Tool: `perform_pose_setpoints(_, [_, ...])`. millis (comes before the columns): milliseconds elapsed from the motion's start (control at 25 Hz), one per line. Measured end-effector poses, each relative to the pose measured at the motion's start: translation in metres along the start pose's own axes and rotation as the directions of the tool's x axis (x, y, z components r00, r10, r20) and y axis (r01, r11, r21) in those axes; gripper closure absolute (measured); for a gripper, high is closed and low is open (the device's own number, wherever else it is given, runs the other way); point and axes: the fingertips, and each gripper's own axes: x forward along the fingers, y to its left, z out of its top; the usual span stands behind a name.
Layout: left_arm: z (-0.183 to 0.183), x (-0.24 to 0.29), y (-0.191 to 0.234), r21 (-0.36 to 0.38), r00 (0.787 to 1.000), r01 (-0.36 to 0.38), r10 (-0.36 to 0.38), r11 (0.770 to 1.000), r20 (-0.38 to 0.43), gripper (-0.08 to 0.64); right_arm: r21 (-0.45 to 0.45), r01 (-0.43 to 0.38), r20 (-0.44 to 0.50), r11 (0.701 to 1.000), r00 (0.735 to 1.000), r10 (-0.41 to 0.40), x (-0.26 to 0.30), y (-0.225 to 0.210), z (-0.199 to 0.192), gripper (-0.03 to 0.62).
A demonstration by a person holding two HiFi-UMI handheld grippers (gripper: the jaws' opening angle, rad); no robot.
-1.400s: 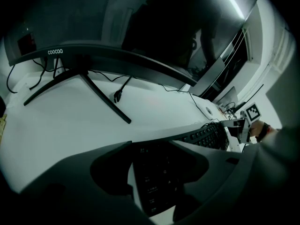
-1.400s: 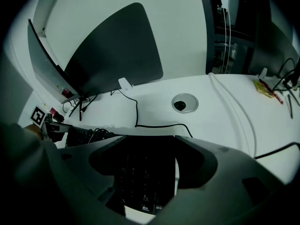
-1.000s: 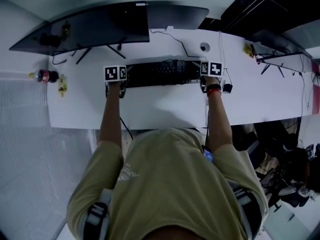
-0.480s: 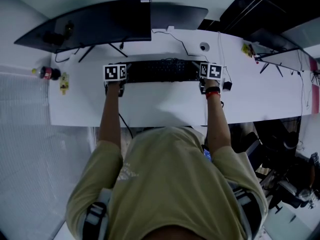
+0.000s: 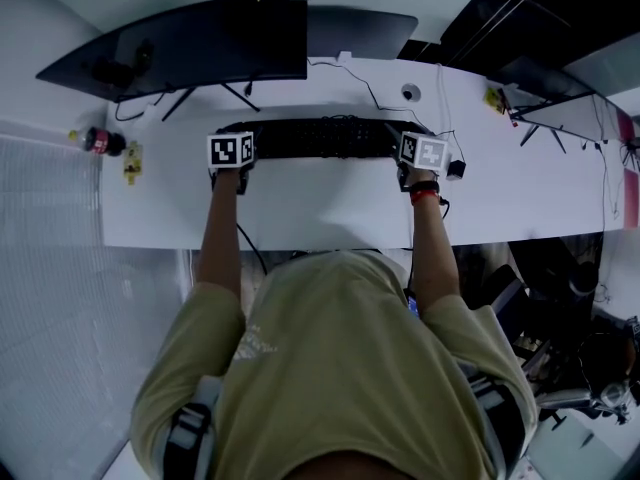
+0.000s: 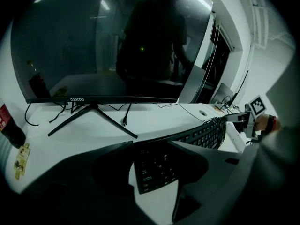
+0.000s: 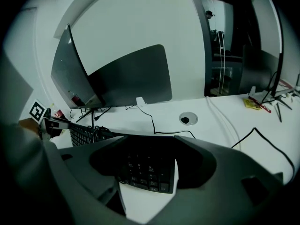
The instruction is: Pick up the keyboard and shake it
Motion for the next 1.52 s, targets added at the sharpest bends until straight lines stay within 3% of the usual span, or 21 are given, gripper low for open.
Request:
perform_pose_setpoints(280, [0.006,-0.013,0.005,0.075,0.998,-0.032,0.027,0.997,0.057,0.33,0.001,-0.009,0.049,1.0,0.999,0.009,-0.006,0.01,0.002,0.275])
perform_pose_setpoints(1040, [-0.006,-0.035,0.012,0.115,0.965,-0.077,0.045,0.99,0.26,0.333,-0.119,0.008,0.221,0.993,0.975,0.018,-0.017,0.029,0.003,0.276])
perform_pose_setpoints(1520, [-0.013,-0.043,0.006,0.133,0.962,-0.076,0.037,0.988,0.271,0.333,-0.126,0.024,0.217,0.992,0.976,0.004,-0.028,0.03,-0.009,0.276])
